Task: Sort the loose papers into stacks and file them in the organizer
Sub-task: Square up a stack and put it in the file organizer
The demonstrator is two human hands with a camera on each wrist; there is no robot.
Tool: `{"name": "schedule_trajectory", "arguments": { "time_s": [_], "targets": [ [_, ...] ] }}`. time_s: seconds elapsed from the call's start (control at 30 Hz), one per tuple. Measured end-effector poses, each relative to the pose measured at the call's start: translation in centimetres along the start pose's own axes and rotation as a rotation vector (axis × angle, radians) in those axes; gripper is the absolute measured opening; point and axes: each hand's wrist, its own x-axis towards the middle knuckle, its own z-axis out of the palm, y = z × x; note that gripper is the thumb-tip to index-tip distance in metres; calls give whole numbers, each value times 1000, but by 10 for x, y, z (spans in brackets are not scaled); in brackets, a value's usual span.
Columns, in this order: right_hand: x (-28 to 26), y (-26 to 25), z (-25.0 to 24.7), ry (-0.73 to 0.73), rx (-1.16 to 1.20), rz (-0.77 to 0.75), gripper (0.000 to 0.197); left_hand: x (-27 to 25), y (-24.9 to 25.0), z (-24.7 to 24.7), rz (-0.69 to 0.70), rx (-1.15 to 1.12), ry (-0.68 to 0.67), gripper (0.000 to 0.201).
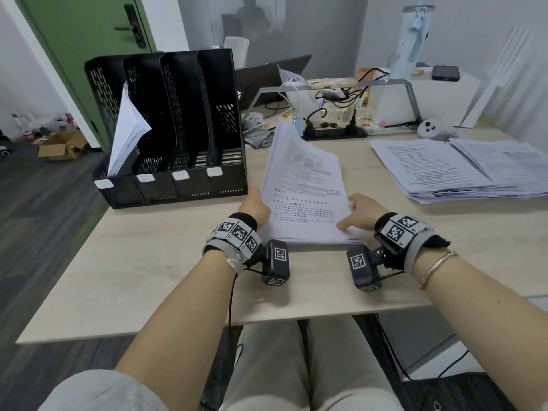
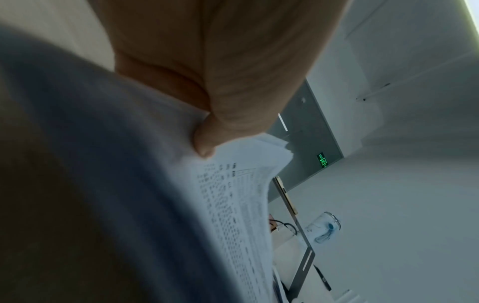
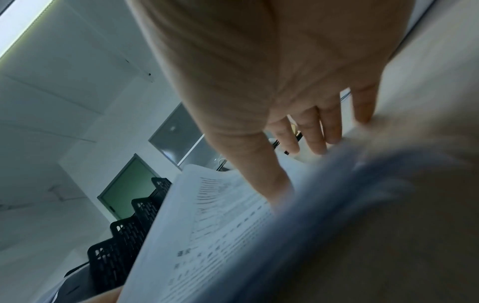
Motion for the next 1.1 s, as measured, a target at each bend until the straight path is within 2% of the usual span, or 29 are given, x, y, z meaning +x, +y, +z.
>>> {"name": "schedule_trajectory", "arguments": {
  "time_s": [0.1,0.23,0.33,0.43,0.6,0.7,0.77,0.87,1.03,1.1],
  "targets": [
    [-2,-4,-11,56,273,27,68,-1,1,-7,58,-123,110,29],
    [-1,-14,-21,64,826,40,64,-2,8,-15,163,-277,196,31],
    [-5,-23,-29,77,917,-81,32,-2,9,-20,242,-352,233,36],
    [-9,-31,-32,60,1030,-184,30,-3,8,-22,280,-400,236,35],
    [-20,-38,-30,269,923,-354,28,-6,19,-34,308,-571,300,19],
    [-25,-39,-32,351,928,-395,24,-8,32,-43,358,-554,392,16],
    [-27,-41,-34,340,922,-400,23,-7,39,-43,388,-505,416,18],
    [-32,-43,-34,255,770,-399,27,-9,42,-35,448,-416,470,20],
    [-38,-49,-34,238,501,-452,27,-14,44,-17,531,-414,508,19],
    [-39,-54,-36,222,481,-466,29,-15,47,-13,561,-414,524,21]
  ]
}}
